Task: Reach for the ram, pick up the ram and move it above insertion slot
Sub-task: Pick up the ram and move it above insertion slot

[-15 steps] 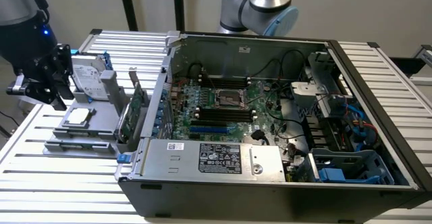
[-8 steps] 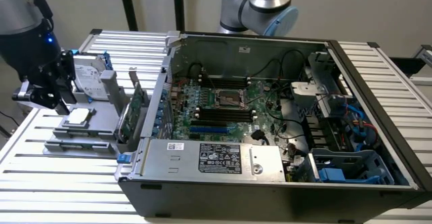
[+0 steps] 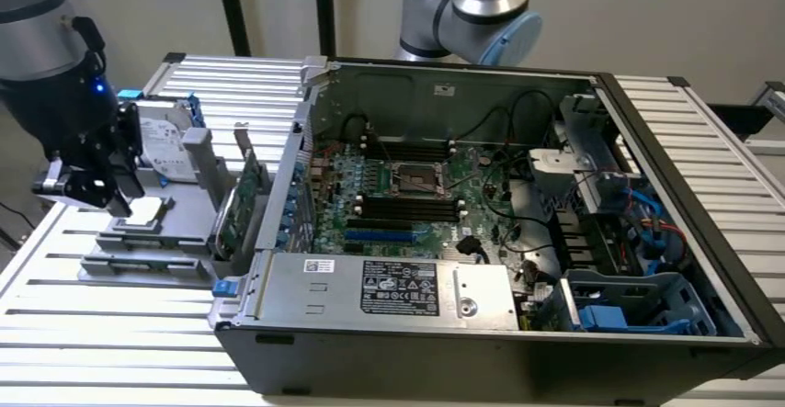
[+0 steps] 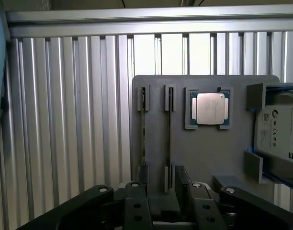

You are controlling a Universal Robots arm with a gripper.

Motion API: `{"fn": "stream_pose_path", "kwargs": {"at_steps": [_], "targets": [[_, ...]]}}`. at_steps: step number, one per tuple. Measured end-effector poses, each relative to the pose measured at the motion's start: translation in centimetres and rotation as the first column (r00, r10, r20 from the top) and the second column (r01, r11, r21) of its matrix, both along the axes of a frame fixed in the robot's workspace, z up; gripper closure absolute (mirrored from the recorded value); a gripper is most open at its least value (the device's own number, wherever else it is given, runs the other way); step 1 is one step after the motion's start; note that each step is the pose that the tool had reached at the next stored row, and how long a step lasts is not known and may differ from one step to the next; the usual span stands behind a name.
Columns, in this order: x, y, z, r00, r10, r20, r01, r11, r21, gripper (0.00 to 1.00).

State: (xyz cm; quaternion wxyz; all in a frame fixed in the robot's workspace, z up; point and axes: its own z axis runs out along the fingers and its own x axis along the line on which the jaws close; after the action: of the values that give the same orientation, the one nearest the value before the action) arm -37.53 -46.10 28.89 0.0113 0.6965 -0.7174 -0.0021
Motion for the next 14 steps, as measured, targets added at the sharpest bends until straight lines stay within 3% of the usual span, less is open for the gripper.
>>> {"fn": "stream_pose_path", "kwargs": {"at_steps": [14], "targets": [[0.0, -0.08, -2.54, 1.0000, 0.000, 0.0000, 0.000, 1.0000, 0.0000, 0.64]]}}
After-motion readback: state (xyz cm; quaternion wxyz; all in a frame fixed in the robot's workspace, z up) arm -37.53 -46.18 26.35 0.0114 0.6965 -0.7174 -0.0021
